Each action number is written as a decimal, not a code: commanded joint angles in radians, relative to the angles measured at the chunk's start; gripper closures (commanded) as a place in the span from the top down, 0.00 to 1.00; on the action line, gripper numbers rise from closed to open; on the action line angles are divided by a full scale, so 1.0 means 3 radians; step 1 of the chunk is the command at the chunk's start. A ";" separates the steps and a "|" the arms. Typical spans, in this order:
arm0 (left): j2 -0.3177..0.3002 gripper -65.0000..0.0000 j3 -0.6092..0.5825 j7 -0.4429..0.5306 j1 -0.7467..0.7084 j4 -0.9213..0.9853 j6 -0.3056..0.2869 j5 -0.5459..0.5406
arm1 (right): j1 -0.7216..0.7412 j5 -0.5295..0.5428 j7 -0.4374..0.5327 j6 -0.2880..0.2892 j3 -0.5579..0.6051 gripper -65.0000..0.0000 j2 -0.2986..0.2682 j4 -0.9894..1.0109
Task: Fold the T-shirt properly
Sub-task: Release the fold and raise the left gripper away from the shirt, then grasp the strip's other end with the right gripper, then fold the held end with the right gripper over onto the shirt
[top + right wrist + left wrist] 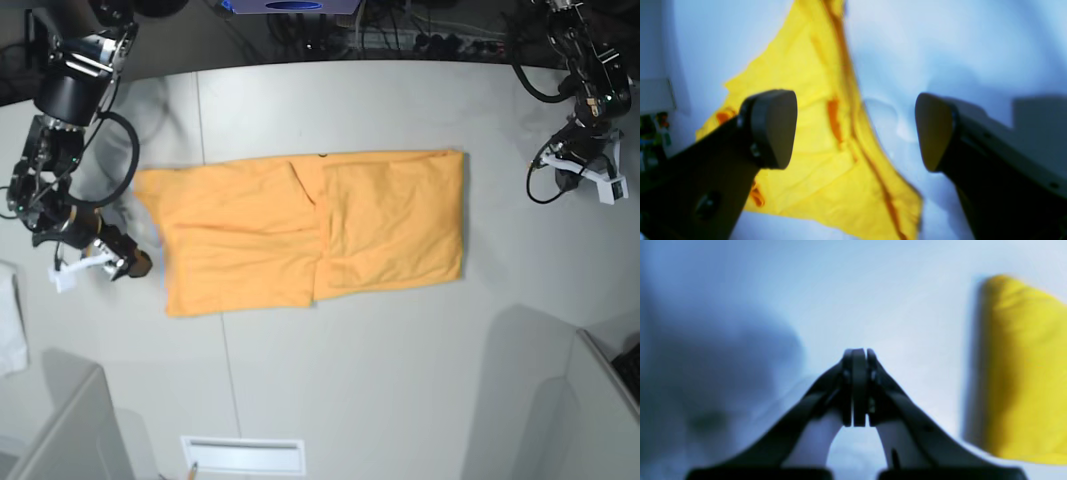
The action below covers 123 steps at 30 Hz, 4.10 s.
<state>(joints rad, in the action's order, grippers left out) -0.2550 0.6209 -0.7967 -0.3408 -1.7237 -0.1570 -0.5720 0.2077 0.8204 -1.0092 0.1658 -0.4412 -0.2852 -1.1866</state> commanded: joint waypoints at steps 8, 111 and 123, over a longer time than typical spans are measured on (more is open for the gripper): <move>-0.0109 0.00 -0.0190 0.0577 -0.0027 0.0327 -0.0057 -0.0050 | 0.0149 0.0081 0.0410 0.0406 0.0629 0.78 -0.0223 0.0669; -0.0922 0.00 -0.2108 0.0648 0.0770 0.0869 -0.0359 0.0789 | 0.0154 -0.1279 0.0144 -0.0591 0.2685 0.00 0.1326 -0.1484; -0.0927 0.00 -0.1423 0.0648 0.0239 0.0439 -0.0359 0.0805 | 0.0256 -0.1264 0.0533 -0.0893 0.3279 0.00 0.1352 -0.1095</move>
<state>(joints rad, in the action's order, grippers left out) -0.5198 0.1898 -0.6167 -0.2718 -1.5749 -0.2626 -0.3252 0.2626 0.4290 -0.8619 -0.1028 0.5426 0.1081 -1.4982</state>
